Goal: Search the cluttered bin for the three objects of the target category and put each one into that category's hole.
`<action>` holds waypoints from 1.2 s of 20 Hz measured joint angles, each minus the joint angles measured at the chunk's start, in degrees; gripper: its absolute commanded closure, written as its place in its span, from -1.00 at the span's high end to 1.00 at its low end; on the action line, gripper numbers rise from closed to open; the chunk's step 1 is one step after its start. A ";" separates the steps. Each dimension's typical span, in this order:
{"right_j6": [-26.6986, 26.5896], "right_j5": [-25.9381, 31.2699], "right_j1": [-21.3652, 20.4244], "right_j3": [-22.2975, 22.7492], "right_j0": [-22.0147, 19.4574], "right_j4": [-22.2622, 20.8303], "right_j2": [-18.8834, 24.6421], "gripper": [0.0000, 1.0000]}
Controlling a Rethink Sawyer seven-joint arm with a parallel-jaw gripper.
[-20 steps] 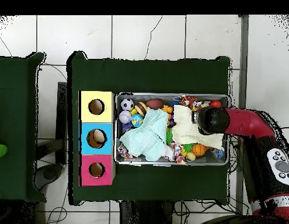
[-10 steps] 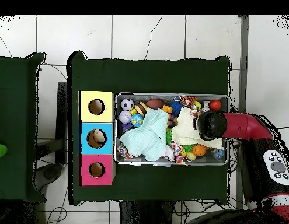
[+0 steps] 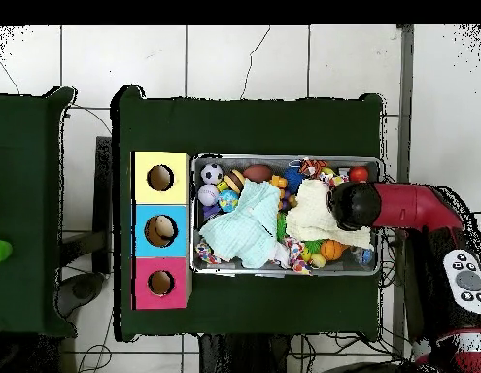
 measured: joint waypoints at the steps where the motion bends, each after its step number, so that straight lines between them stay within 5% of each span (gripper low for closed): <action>1: 0.00 0.04 -0.72 0.08 -0.11 0.06 0.00 1.00; 9: 0.00 5.27 -3.27 0.53 -0.37 3.20 0.00 1.00; 10: 0.00 6.54 -3.47 0.62 -0.41 3.90 0.01 -1.00; 24: 0.00 10.71 -4.95 1.15 -1.98 5.65 0.83 -1.00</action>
